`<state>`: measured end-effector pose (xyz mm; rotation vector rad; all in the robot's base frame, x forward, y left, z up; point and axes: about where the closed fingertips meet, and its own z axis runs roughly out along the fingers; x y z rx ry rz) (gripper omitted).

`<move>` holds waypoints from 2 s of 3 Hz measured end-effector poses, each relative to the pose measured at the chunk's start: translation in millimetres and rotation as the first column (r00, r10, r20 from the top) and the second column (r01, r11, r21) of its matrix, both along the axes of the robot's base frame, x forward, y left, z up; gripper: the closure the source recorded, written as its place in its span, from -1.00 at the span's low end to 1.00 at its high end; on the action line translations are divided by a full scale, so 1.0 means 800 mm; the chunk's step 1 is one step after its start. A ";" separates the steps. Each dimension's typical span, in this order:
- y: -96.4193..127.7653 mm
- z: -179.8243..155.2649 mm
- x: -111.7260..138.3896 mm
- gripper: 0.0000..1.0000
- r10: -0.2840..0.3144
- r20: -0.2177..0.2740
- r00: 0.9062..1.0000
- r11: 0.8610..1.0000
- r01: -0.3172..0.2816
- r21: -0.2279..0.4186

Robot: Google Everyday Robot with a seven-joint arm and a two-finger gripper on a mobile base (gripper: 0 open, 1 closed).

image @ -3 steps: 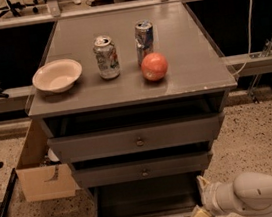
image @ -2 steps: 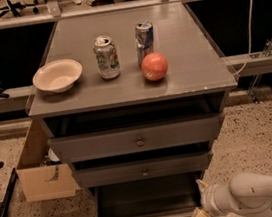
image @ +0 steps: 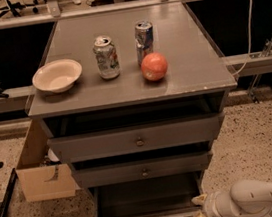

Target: Close bottom drawer

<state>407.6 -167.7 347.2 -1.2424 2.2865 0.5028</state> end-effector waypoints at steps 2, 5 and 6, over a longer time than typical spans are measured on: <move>0.001 -0.005 0.001 0.90 0.002 -0.004 1.000 1.000 -0.002 0.000; 0.004 -0.097 -0.003 1.00 0.059 -0.028 0.998 0.998 -0.058 0.006; 0.009 -0.117 -0.009 1.00 0.071 -0.043 0.997 0.997 -0.071 -0.004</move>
Offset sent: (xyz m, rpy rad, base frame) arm 0.0000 0.0000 0.0000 0.0000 0.0000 0.0000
